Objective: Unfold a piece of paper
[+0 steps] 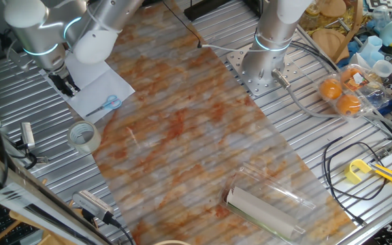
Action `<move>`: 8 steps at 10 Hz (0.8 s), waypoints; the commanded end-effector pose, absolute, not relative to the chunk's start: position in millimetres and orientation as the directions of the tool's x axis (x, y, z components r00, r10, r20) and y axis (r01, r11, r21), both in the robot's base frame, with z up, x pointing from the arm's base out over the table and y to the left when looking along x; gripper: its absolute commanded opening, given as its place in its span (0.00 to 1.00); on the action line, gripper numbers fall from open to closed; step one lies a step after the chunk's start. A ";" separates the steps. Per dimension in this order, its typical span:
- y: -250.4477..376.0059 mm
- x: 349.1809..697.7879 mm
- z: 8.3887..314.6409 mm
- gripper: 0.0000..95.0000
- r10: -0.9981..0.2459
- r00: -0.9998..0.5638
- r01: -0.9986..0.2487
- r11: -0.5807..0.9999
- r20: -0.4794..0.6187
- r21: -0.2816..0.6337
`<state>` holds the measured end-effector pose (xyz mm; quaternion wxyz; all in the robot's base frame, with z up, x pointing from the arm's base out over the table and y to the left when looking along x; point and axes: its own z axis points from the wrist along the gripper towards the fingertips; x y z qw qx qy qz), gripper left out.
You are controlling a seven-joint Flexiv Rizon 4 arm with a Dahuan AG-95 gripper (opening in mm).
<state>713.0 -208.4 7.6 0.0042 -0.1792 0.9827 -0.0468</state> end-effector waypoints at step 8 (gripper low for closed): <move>-222.2 714.1 7.8 0.00 -0.358 -0.934 -0.357 0.931 0.006 -0.077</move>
